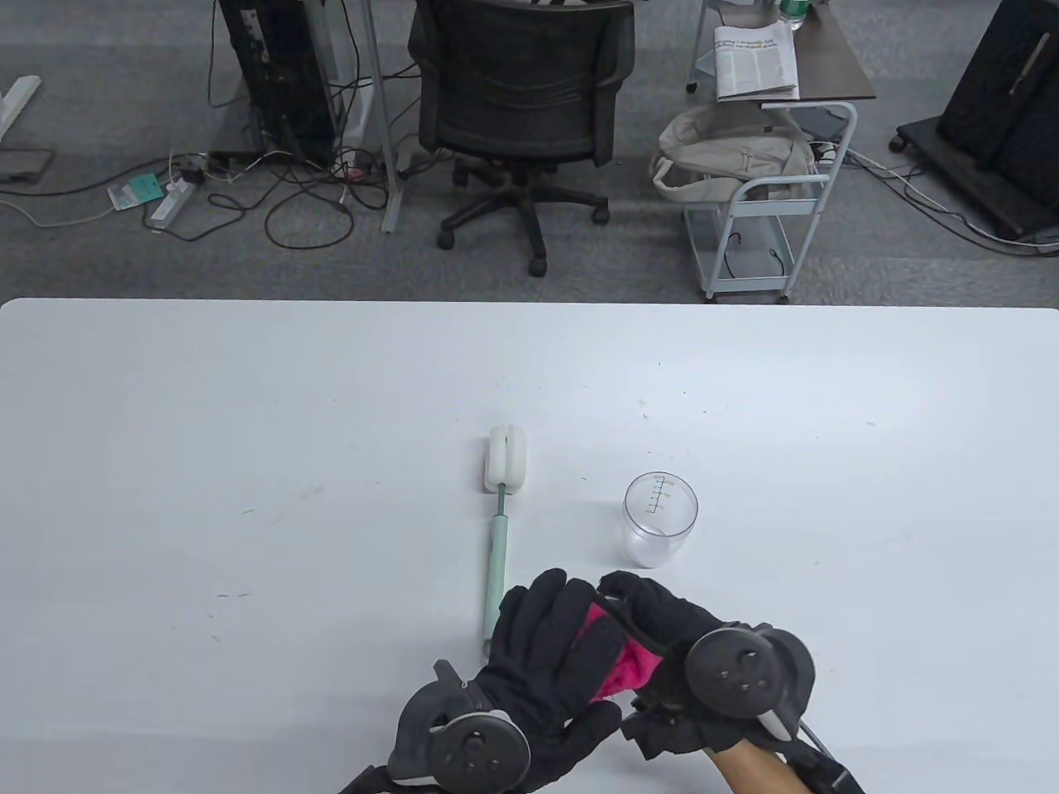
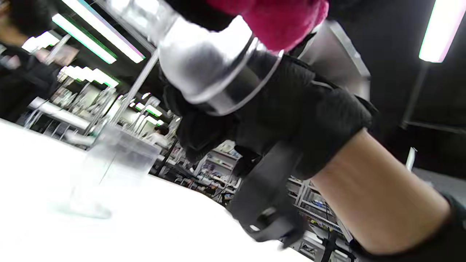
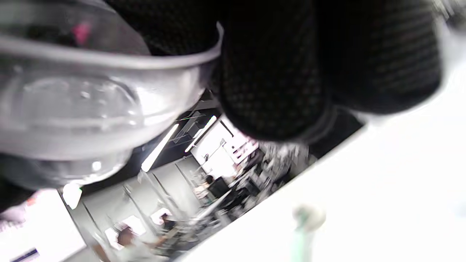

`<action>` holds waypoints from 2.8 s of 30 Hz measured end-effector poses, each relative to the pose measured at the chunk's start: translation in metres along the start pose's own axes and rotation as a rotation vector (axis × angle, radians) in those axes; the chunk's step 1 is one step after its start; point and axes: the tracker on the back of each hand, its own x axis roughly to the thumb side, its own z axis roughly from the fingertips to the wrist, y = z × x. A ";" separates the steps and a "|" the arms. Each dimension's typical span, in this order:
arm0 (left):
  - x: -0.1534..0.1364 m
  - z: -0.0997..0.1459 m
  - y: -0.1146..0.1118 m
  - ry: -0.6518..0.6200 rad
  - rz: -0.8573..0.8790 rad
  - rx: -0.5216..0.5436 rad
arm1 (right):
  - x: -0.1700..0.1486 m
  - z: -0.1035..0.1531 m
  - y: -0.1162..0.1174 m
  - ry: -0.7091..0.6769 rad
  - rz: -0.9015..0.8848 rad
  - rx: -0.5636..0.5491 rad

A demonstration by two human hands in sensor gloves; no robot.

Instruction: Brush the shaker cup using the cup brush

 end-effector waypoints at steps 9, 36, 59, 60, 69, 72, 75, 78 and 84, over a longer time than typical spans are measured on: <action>-0.036 0.001 -0.002 0.114 0.775 0.211 | -0.008 0.009 0.039 0.111 -0.693 0.190; -0.025 0.004 -0.002 0.140 0.374 0.162 | -0.006 0.002 0.011 0.134 -0.338 0.064; -0.059 0.005 0.008 0.521 0.452 -0.037 | 0.030 0.010 0.040 -0.391 0.562 0.074; -0.054 0.005 0.008 0.486 0.377 0.032 | 0.029 0.009 0.041 -0.382 0.582 0.057; -0.024 -0.003 0.015 0.070 -0.099 -0.065 | -0.002 -0.008 -0.006 -0.059 0.028 -0.022; -0.046 0.000 0.025 0.150 -0.050 -0.008 | -0.011 -0.011 -0.016 0.018 -0.139 -0.048; -0.077 0.007 0.042 0.354 -0.050 0.052 | -0.019 -0.013 -0.026 0.037 -0.181 -0.091; -0.119 0.018 0.054 0.702 -0.315 -0.063 | -0.022 -0.014 -0.038 0.042 -0.183 -0.143; -0.212 0.072 0.035 1.228 -0.287 -0.260 | -0.034 -0.013 -0.053 0.064 -0.133 -0.195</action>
